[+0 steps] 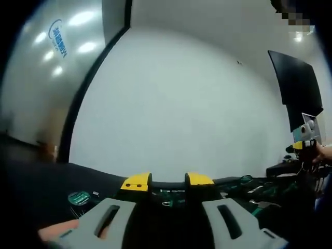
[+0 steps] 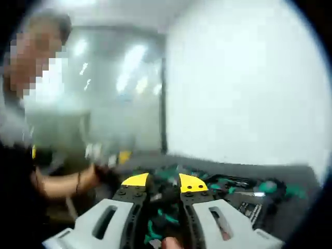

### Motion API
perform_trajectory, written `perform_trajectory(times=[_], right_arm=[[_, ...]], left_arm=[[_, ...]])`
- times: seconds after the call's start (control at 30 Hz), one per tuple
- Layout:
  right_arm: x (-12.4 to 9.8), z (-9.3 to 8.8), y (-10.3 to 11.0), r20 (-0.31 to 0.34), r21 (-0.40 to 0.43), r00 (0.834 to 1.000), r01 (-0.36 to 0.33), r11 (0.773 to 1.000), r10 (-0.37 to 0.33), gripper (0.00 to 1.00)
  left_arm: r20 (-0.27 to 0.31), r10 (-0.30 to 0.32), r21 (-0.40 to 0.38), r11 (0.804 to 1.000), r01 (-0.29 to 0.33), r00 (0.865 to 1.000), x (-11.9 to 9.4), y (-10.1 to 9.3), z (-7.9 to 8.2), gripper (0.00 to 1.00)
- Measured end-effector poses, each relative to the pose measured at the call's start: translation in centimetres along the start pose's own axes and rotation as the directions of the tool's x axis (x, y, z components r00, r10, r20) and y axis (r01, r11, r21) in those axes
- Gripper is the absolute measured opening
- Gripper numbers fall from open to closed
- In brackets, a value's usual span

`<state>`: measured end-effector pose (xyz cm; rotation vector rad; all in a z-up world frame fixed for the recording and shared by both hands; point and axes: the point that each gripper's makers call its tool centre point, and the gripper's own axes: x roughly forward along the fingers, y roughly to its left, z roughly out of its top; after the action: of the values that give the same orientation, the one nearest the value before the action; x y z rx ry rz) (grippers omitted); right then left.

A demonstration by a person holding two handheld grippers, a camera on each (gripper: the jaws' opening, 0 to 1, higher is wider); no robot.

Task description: Pick up the tools and put them into their designated positions in the toolbox.

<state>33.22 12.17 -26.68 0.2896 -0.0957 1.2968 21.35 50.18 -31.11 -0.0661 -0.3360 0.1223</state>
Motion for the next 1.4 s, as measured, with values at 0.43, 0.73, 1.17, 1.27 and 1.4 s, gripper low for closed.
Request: perform_trajectory(times=[0.43, 0.73, 1.17, 1.27, 1.4], right_arm=[[-3.3, -6.8, -1.5, -0.291, -0.268, 0.900, 0.250, 0.930, -0.326, 0.00], [-2.4, -10.7, -0.2, -0.424, -0.208, 0.859, 0.215, 0.954, -0.286, 0.00], [-2.0, -12.6, 1.0, -0.495, -0.251, 0.838, 0.118, 0.961, -0.232, 0.00], [-2.0, -12.9, 1.0, -0.525, -0.265, 0.818, 0.107, 0.958, -0.236, 0.00], [-1.9, -13.3, 1.0, -0.551, -0.286, 0.801, 0.082, 0.955, -0.234, 0.00]], left_arm=[[0.022, -0.496, -0.269, 0.834, 0.483, 0.868, 2.1, -21.3, 5.7, 0.13], [-0.512, -0.619, -0.264, 0.773, 0.577, 0.596, -1.9, -29.2, -6.7, 0.01], [-0.643, -0.551, -0.164, 0.777, 0.608, 0.532, -2.6, -29.5, -10.4, 0.01], [-0.639, -0.549, -0.134, 0.770, 0.624, 0.539, -2.6, -29.7, -10.3, 0.01], [-0.642, -0.543, -0.080, 0.749, 0.658, 0.541, -2.7, -29.7, -10.3, 0.00]])
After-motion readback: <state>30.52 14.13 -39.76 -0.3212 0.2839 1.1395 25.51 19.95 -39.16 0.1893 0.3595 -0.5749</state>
